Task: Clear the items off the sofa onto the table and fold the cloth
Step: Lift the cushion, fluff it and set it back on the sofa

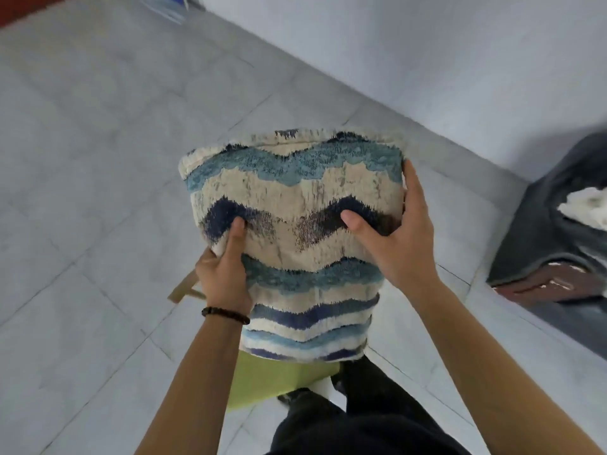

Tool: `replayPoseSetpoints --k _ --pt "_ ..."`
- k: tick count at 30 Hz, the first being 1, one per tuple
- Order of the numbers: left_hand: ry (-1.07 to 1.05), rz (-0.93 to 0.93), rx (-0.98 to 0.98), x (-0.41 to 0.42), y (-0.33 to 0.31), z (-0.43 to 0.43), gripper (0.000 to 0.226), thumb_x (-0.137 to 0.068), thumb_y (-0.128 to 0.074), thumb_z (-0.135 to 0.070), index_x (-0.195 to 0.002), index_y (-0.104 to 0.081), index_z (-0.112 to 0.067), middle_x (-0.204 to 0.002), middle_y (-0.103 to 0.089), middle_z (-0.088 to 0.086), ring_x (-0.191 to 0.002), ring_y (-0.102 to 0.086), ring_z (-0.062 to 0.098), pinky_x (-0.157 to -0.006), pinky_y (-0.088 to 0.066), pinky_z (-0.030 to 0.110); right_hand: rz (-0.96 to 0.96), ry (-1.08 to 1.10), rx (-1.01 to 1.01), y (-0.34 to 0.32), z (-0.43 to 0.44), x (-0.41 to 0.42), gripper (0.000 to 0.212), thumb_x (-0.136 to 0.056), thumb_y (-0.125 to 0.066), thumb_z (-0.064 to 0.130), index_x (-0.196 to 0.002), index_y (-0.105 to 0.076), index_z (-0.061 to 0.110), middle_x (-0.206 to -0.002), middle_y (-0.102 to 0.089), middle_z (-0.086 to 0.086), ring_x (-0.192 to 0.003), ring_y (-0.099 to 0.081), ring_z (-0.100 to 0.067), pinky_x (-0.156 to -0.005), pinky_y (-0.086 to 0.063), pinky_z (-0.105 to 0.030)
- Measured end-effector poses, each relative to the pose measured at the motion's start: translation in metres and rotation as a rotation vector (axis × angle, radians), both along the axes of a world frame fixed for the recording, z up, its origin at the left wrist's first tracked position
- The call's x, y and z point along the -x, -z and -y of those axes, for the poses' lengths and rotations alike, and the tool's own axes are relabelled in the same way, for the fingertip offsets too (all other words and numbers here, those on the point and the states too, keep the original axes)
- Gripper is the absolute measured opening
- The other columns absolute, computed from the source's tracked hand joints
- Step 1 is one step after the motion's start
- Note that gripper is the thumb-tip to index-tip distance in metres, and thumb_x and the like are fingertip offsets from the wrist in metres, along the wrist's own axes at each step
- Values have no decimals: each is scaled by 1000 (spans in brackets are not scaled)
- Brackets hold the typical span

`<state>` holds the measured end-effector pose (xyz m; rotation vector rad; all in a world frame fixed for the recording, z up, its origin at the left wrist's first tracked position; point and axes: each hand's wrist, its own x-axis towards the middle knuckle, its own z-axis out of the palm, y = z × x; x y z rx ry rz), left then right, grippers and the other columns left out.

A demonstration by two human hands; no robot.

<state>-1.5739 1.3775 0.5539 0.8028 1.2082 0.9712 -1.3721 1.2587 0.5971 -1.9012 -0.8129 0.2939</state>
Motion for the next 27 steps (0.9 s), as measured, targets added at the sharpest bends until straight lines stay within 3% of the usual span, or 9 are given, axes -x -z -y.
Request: replayPoseSetpoints --k 2,3,5,7,11,15,19,24,27 --pt "100 80 -9 -37 -22 16 30 -63 -86 -49 -60 -72 -23 -69 -71 1 -64 -69 18 -65 -58 32 -98 116 -93 -10 45 -13 105 -69 -73 72 -152 -17 40 -147 -45 12 -132 -46 -4 -106 -47 -37" --pt "153 102 -16 -53 -32 27 27 -68 -84 -46 -59 -72 -24 -64 -69 -2 -58 -67 14 -58 -56 27 -131 152 -134 -12 66 -19 103 -72 -72 69 -153 -18 34 -147 -45 8 -132 -48 -9 -105 -49 -39" --pt "251 164 -11 -86 -52 54 27 -74 -81 -43 -58 -71 -24 -57 -65 -6 -47 -60 7 -47 -49 18 -195 170 -180 -11 108 -36 98 -76 -69 63 -154 -22 25 -146 -47 9 -130 -50 -8 -100 -51 -26" --pt "339 213 -23 -116 -67 86 32 -77 -77 -43 -53 -68 -25 -50 -60 -10 -40 -55 3 -39 -42 13 -343 130 -217 -6 148 -50 89 -77 -70 61 -150 -28 30 -133 -56 20 -120 -56 0 -88 -51 -14" --pt "488 194 -106 -174 -88 160 41 -75 -75 -50 -45 -63 -26 -44 -53 -14 -36 -49 0 -37 -38 12 -413 266 -307 5 237 -84 69 -73 -74 59 -132 -43 41 -116 -64 22 -103 -63 6 -79 -53 -12" --pt "545 94 -225 -247 -89 251 38 -59 -81 -63 -66 -66 -29 -57 -60 -12 -53 -55 10 -54 -50 24 -340 460 -399 12 338 -128 41 -77 -74 51 -111 -57 36 -101 -69 26 -94 -64 8 -71 -50 -7" --pt "657 46 -300 -327 -78 363 58 -57 -82 -64 -95 -70 -22 -94 -75 -4 -92 -71 18 -79 -58 36 -316 625 -411 21 458 -178 41 -80 -70 53 -114 -57 35 -105 -69 16 -97 -65 2 -74 -53 -14" --pt "891 -11 -344 -410 -65 481 56 -60 -77 -64 -101 -69 -26 -97 -75 -12 -91 -70 6 -78 -59 29 -259 802 -445 19 591 -229 37 -88 -69 41 -120 -58 28 -108 -70 12 -101 -67 -4 -78 -56 -20" --pt "1033 -49 -359 -457 -58 529 60 -65 -73 -63 -109 -63 -24 -103 -73 -10 -93 -69 4 -82 -58 31 -218 910 -443 19 644 -261 40 -86 -70 43 -119 -57 24 -109 -69 6 -102 -67 -10 -81 -56 -28"
